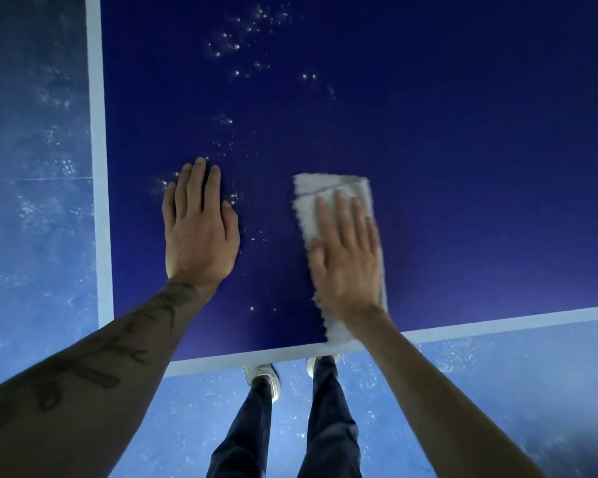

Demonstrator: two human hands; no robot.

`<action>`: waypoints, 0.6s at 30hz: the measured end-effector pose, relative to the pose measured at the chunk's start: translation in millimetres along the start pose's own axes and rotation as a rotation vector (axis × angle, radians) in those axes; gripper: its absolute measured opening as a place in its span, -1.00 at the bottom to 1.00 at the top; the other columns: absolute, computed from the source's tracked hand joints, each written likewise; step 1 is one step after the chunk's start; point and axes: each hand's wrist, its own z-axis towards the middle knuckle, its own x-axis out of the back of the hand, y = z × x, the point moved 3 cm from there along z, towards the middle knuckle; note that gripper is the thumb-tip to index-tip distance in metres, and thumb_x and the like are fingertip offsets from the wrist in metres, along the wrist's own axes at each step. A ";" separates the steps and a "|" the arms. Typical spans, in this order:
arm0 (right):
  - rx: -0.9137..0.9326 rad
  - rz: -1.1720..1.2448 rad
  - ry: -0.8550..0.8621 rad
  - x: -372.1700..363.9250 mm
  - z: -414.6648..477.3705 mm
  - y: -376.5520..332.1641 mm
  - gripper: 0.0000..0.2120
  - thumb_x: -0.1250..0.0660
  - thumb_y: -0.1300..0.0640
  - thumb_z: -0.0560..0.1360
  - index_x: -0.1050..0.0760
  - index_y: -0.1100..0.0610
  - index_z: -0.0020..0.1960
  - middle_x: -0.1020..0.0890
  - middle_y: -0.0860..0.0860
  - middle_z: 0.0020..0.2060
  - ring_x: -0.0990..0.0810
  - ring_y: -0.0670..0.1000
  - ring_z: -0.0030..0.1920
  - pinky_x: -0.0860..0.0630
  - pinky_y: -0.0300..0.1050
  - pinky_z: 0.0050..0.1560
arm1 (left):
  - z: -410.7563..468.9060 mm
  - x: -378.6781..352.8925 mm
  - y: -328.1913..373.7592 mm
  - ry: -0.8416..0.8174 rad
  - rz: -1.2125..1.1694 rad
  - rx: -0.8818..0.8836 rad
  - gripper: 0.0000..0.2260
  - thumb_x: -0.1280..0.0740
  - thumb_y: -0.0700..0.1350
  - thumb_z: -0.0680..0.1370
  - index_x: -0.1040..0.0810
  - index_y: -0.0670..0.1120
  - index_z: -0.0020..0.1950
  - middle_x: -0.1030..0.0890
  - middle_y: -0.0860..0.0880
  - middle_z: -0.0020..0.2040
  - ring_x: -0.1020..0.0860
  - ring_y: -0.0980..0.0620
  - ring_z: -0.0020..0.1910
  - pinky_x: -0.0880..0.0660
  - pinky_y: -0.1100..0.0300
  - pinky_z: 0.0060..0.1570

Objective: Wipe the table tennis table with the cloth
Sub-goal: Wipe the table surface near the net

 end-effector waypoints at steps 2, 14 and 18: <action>-0.170 0.002 0.025 7.0 18.6 21.3 -0.40 0.14 -0.11 0.75 0.08 0.02 0.75 0.04 0.09 0.73 0.11 0.14 0.73 0.03 0.19 0.70 | 0.0 -1.3 -1.4 -0.002 0.018 -0.010 -0.53 -0.08 -0.09 0.72 -0.26 -0.20 0.63 -0.23 -0.18 0.67 -0.17 -0.20 0.66 -0.10 -0.18 0.63; 0.006 0.019 0.014 -17.1 -31.8 -27.5 -0.40 0.13 -0.10 0.75 0.09 -0.01 0.75 0.04 0.06 0.74 0.11 0.13 0.73 -0.03 0.19 0.70 | 0.7 -4.7 -2.6 0.003 0.034 -0.027 -0.53 -0.05 -0.09 0.72 -0.25 -0.19 0.63 -0.23 -0.18 0.66 -0.18 -0.19 0.65 -0.13 -0.18 0.62; -0.308 0.013 0.071 -2.6 -6.0 10.5 -0.41 0.15 -0.12 0.76 0.12 -0.02 0.75 0.05 0.06 0.74 0.12 0.12 0.73 -0.01 0.21 0.70 | 0.8 -4.9 -3.7 0.007 0.040 -0.030 -0.53 -0.06 -0.10 0.71 -0.26 -0.19 0.62 -0.24 -0.18 0.66 -0.19 -0.19 0.65 -0.13 -0.18 0.62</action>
